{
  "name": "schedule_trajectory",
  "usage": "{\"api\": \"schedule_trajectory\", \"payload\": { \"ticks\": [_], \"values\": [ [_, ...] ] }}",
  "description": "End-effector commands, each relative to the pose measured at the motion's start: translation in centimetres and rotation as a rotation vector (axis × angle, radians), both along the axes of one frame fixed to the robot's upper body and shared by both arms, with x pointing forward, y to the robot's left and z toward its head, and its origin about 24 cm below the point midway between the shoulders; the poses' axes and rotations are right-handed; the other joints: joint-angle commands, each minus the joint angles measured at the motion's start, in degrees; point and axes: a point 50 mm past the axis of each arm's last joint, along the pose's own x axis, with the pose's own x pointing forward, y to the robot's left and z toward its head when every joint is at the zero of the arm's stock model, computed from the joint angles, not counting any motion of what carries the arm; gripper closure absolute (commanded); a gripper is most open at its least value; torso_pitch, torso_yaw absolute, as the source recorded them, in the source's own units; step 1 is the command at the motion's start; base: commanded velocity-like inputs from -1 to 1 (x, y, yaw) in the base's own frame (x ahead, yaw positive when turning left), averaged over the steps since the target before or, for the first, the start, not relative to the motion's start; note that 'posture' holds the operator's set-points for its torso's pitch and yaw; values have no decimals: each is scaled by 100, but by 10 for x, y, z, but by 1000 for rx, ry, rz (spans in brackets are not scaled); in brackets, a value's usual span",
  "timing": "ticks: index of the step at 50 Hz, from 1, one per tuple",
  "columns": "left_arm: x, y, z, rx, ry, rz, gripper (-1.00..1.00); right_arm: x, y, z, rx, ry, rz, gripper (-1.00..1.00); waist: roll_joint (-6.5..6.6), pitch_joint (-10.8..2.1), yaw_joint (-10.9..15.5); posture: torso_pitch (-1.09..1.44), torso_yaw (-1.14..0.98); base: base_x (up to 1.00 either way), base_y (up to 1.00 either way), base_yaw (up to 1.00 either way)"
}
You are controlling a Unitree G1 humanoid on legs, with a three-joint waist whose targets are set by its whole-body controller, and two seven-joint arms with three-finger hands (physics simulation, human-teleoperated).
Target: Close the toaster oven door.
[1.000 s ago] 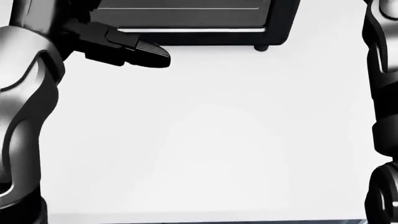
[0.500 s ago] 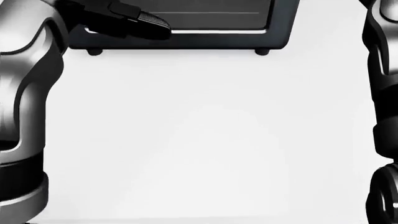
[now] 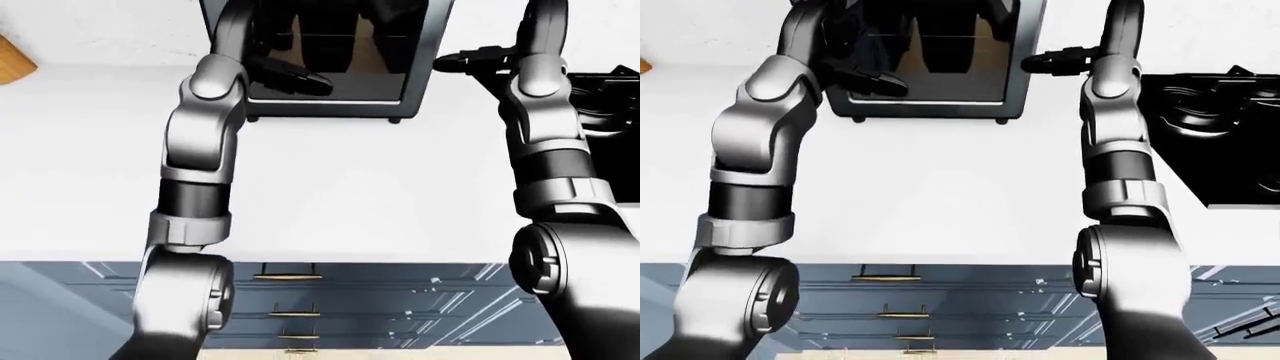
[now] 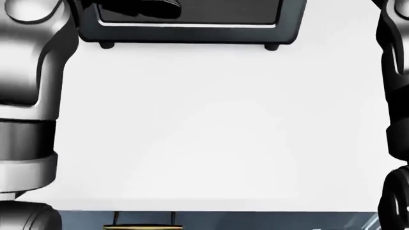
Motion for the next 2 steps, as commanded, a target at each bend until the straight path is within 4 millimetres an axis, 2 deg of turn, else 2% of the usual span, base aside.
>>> {"api": "schedule_trajectory", "payload": {
  "ticks": [1,2],
  "values": [
    [-4,-3,23,-6,-89,-15,-100,-7,3,29,-20,-110,9,-100,-11,-169,-15,0,0,0,0,0],
    [-3,-4,22,-8,-85,-16,-100,-7,3,29,-19,-110,9,-100,-9,-169,-17,0,0,0,0,0]
  ]
}}
